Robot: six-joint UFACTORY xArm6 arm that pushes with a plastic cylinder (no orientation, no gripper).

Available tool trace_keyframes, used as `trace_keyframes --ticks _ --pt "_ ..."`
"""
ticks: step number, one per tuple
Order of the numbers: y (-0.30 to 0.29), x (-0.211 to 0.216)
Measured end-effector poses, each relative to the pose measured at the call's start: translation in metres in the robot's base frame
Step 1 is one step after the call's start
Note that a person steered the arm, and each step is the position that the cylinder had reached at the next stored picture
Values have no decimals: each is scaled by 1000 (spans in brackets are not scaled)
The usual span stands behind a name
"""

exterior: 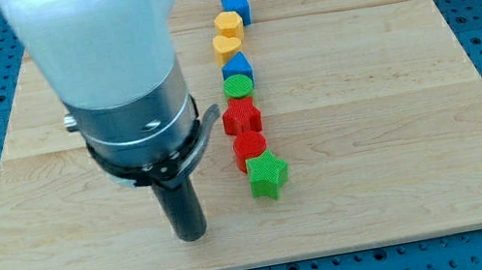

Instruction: Push red star slightly right

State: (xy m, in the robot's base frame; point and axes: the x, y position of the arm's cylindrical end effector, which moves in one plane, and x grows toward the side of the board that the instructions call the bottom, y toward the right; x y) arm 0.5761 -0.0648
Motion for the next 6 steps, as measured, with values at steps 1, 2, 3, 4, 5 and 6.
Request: trace_keyframes --ticks 1,2,3,4,5,6 --pt "-1 0" --pt "-11 0" --pt "-24 0" --pt "-43 -12" --pt "-19 -72" --pt "29 -126"
